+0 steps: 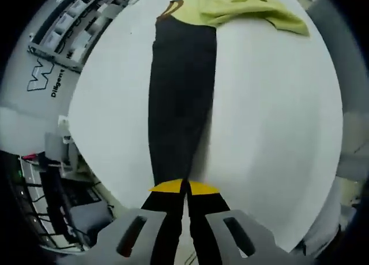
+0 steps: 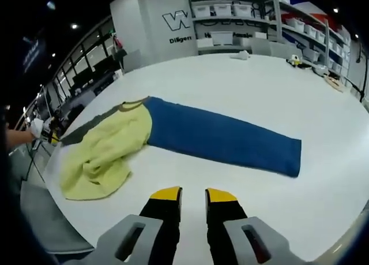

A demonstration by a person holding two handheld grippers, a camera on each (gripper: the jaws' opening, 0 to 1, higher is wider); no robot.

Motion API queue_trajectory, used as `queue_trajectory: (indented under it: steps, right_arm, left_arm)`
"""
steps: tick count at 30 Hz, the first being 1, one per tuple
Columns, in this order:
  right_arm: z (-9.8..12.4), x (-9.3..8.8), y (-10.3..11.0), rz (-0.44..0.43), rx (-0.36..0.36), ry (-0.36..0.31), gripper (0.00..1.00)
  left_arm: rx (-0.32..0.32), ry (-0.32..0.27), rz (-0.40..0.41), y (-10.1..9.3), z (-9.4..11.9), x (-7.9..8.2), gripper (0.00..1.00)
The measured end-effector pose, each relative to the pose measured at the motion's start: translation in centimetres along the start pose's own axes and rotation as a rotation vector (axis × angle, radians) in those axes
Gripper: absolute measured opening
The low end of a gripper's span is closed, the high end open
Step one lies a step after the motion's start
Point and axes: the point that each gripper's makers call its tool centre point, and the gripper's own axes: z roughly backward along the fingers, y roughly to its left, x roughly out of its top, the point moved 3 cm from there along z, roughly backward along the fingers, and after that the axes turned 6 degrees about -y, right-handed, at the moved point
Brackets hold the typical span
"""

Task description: Fold the garment on the visible template until the final outline fits inside the template.

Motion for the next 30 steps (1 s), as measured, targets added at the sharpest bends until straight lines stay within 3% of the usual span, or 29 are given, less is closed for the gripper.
queue_trajectory:
  steps: [2, 4, 9, 11, 12, 16, 18, 22, 25, 30]
  right_arm:
    - [0.0, -0.2, 0.1, 0.000, 0.000, 0.003, 0.09]
    - [0.0, -0.3, 0.2, -0.001, 0.001, 0.004, 0.09]
    - [0.0, -0.5, 0.6, 0.001, 0.007, 0.007, 0.10]
    - [-0.1, -0.4, 0.6, 0.004, 0.010, 0.009, 0.10]
    - [-0.1, -0.4, 0.6, 0.005, 0.010, 0.009, 0.10]
    - [-0.1, -0.2, 0.7, 0.009, 0.019, 0.005, 0.10]
    - [-0.1, -0.1, 1.1, 0.012, 0.031, -0.001, 0.11]
    - [-0.2, -0.2, 1.9, 0.024, 0.062, 0.001, 0.12]
    - [-0.4, -0.5, 2.7, 0.029, 0.103, 0.003, 0.13]
    - [-1.1, -1.0, 4.7, 0.087, 0.174, 0.024, 0.14]
  left_arm:
    - [0.002, 0.013, 0.012, -0.7, -0.4, -0.3, 0.01]
    - [0.013, 0.014, 0.087, -1.4, -0.7, -0.6, 0.01]
    - [0.059, 0.046, 0.162, -2.2, -1.3, -1.8, 0.01]
    - [0.053, 0.054, 0.228, -2.7, -1.5, -1.9, 0.00]
    - [0.083, 0.034, 0.223, -2.3, -1.5, -1.7, 0.00]
    - [0.084, 0.049, 0.326, -2.4, -1.4, -2.1, 0.02]
    - [0.116, 0.058, 0.377, -2.2, -1.1, -2.5, 0.03]
    - [0.145, 0.004, 0.481, -2.4, -0.2, -1.9, 0.05]
    - [0.173, -0.017, 0.511, -2.5, 0.5, -1.4, 0.11]
    - [0.238, -0.090, 0.663, -2.5, 1.8, -0.4, 0.13]
